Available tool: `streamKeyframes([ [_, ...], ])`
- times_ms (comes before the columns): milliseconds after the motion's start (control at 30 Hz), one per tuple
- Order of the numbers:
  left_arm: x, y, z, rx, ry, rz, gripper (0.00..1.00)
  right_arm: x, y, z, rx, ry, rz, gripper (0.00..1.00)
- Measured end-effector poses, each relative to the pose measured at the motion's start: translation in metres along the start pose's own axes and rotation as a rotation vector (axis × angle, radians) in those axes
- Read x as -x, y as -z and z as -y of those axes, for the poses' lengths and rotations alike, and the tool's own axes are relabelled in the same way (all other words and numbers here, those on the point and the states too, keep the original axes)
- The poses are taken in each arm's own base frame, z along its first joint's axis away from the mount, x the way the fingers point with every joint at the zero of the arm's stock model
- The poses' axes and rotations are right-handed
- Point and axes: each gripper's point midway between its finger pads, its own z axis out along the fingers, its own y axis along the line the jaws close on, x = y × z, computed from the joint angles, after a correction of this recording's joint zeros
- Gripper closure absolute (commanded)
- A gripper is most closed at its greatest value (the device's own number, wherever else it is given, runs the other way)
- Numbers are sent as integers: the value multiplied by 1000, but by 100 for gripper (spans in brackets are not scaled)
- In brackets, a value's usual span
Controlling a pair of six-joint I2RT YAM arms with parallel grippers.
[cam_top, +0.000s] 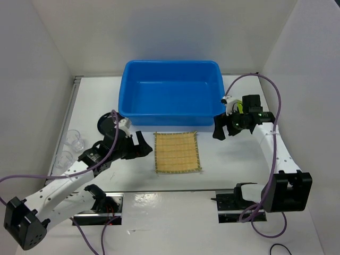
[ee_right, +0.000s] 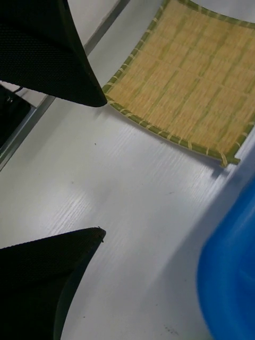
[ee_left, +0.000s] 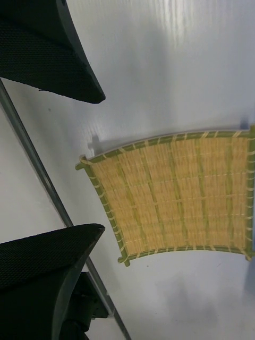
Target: Place the mixed dishes into the plastic bin
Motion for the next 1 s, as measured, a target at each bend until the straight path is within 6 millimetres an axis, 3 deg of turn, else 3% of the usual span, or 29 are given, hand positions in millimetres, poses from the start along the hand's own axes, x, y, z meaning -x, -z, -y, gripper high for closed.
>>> streamKeyframes([
  [100,-21,-12,-1,-26,21,-50,0,-2,-8,-22,93,83,-29,1],
  [233,-45,-13,-9,-43,65,-66,0,-6,-32,-58,271,200,-102,1],
  [467,-51,-8,-17,-100,141,14,0,-42,-83,-75,475,240,-310,1],
  [800,-47,-19,-16,-90,166,28,0,-39,-85,-80,491,269,-294,1],
  [900,-54,-28,-23,-53,165,-4,0,-39,-85,-86,504,295,-292,21],
  [933,-57,-32,-25,-40,165,-17,0,-40,-85,-89,511,309,-295,36],
  [1000,-61,-36,-27,-33,167,-30,0,-41,-85,-94,524,327,-298,50],
])
